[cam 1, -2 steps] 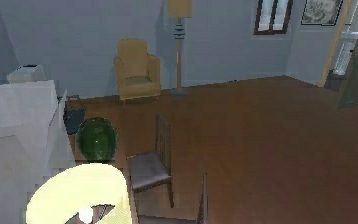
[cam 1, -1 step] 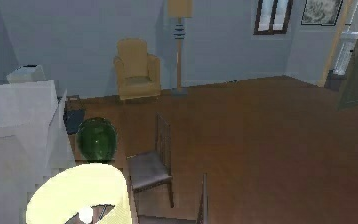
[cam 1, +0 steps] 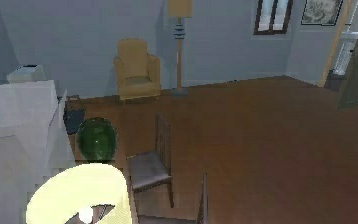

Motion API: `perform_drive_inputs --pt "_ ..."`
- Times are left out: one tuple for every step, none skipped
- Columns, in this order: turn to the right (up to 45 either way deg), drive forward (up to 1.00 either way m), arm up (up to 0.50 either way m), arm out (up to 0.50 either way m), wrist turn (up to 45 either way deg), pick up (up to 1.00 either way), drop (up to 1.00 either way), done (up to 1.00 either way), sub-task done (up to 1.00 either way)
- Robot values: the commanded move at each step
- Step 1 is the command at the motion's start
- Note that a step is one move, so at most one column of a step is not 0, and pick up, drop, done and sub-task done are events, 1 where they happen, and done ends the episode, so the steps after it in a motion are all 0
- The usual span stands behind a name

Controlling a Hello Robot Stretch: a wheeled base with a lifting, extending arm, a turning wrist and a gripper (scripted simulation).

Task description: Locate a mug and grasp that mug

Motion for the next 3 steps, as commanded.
perform_drive_inputs --pt "-45.0 0.0 0.0 0.0 0.0 0.0 0.0 0.0 0.0" --pt "-45.0 0.0 0.0 0.0 0.0 0.0 0.0 0.0 0.0" --pt "-45.0 0.0 0.0 0.0 0.0 0.0 0.0 0.0 0.0"
